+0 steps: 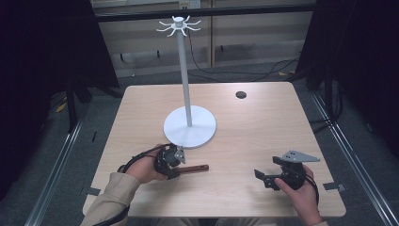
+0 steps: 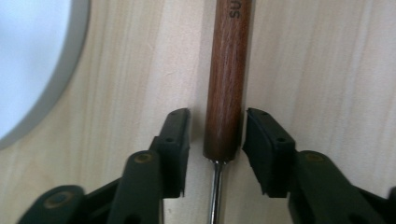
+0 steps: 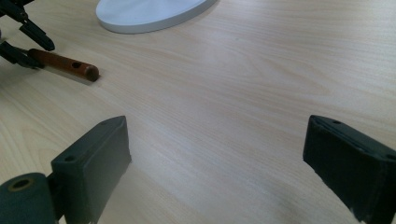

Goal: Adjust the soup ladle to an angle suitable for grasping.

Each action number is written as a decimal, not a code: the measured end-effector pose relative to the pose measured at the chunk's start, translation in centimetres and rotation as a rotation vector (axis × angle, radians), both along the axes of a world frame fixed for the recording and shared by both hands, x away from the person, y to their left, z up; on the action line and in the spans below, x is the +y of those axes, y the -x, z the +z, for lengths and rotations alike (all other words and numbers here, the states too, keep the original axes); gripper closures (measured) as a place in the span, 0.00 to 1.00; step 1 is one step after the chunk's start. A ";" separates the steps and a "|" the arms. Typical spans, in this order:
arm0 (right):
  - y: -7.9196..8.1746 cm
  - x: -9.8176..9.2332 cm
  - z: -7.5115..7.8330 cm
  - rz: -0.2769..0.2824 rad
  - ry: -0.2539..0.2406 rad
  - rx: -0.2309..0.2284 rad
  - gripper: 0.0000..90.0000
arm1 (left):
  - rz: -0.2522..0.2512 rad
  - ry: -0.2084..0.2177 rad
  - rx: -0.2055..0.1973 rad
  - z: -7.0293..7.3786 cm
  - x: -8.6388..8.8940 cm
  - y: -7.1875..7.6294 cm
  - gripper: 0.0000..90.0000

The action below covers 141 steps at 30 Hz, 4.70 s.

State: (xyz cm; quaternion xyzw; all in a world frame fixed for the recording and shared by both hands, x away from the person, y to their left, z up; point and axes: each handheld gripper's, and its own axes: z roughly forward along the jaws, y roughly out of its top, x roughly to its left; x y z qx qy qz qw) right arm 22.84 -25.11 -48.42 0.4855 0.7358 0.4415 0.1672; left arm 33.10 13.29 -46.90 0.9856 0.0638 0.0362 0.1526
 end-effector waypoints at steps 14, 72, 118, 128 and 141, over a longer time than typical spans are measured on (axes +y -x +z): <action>0.1 -0.3 0.1 -0.008 -0.001 -0.004 0.08 | -0.041 -0.126 0.045 0.5 -2.0 -0.1 0.82; 0.3 -0.6 0.3 -0.041 -0.028 -0.032 0.04 | 0.501 0.894 -0.303 13.6 8.1 0.8 0.83; 0.3 -0.4 0.4 -0.034 -0.033 -0.034 0.04 | 0.589 1.010 -0.416 16.3 6.1 -0.7 0.83; 0.3 -0.3 0.4 -0.030 -0.035 -0.031 0.04 | 0.601 1.014 -0.423 18.0 5.5 -1.6 0.83; 0.4 -0.3 0.4 -0.028 -0.038 -0.034 0.04 | 0.597 0.986 -0.450 20.7 3.9 -3.5 0.83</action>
